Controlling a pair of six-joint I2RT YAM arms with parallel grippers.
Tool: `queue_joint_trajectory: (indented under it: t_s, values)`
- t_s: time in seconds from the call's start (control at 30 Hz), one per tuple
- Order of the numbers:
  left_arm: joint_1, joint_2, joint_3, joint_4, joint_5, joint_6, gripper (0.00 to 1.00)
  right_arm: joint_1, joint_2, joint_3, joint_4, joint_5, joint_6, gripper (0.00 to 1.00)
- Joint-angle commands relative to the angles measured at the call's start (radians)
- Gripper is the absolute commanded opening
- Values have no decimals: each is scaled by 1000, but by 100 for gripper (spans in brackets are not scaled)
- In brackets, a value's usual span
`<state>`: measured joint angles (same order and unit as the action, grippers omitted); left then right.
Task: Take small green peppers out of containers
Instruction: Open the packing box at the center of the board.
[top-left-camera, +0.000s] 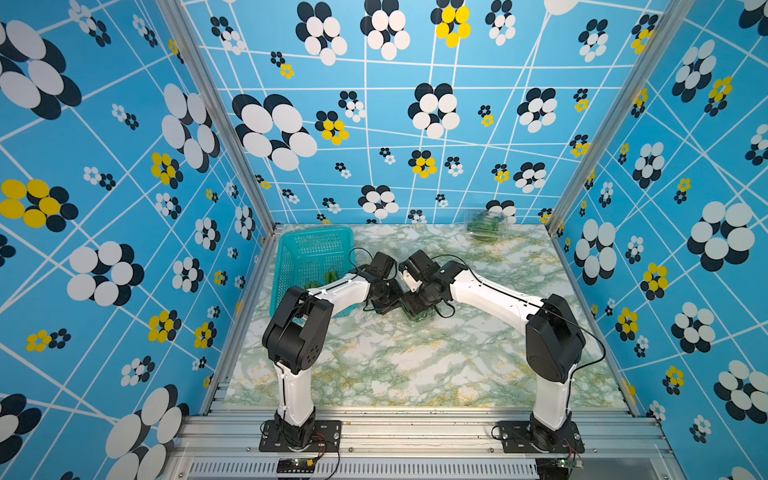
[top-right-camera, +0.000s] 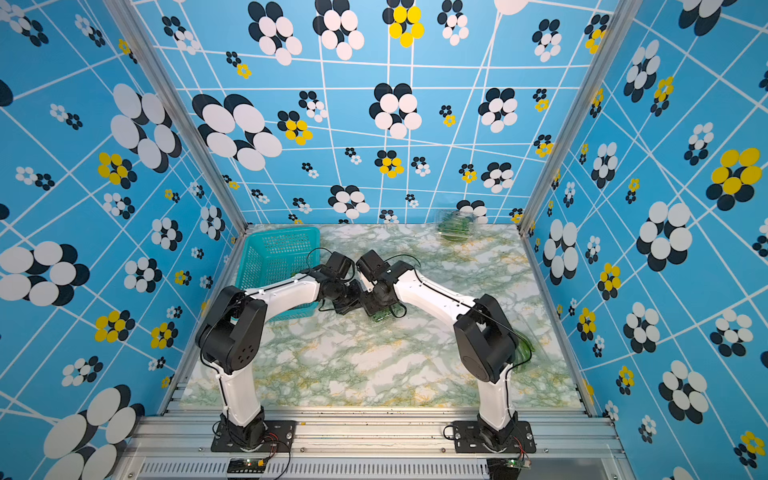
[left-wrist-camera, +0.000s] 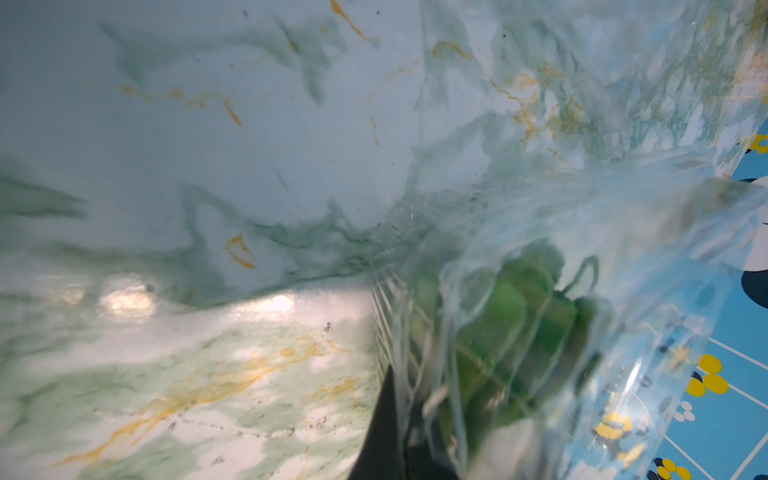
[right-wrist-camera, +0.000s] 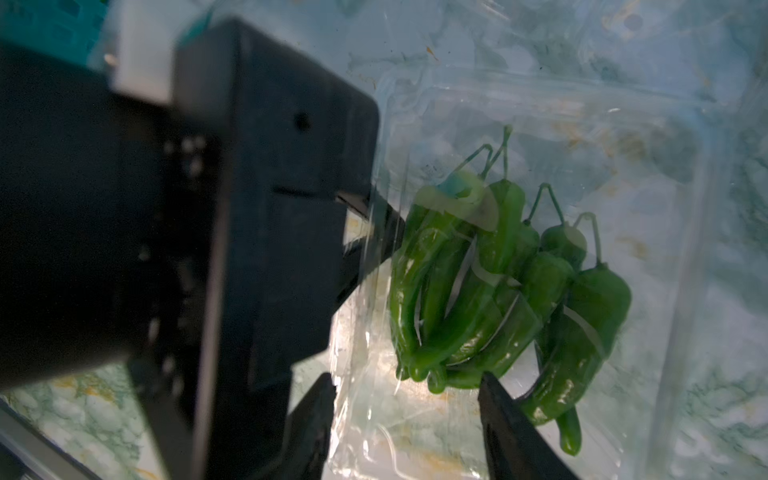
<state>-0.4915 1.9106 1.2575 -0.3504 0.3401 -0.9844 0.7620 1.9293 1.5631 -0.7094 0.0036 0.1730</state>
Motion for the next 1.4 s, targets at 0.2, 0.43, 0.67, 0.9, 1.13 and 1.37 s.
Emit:
queue_joint_trajectory:
  t_s: [0.2, 0.43, 0.67, 0.9, 1.13, 1.37]
  values:
    - [-5, 27, -13, 28, 8, -11, 3, 19, 11, -72, 64, 84, 48, 57]
    - [-6, 25, -22, 36, 10, -14, 3, 33, 19, -80, 83, 109, 62, 57]
    - [-6, 17, -35, 57, 15, -23, 3, 62, 50, -65, 55, 206, 69, 58]
    - [-6, 13, -47, 77, 25, -30, 3, 93, 86, -68, 60, 311, 70, 57]
    - [-6, 13, -58, 90, 28, -34, 3, 105, 91, -70, 53, 394, 64, 43]
    - [-5, 27, -53, 97, 35, -34, 3, 108, 101, -91, 59, 385, 69, 8]
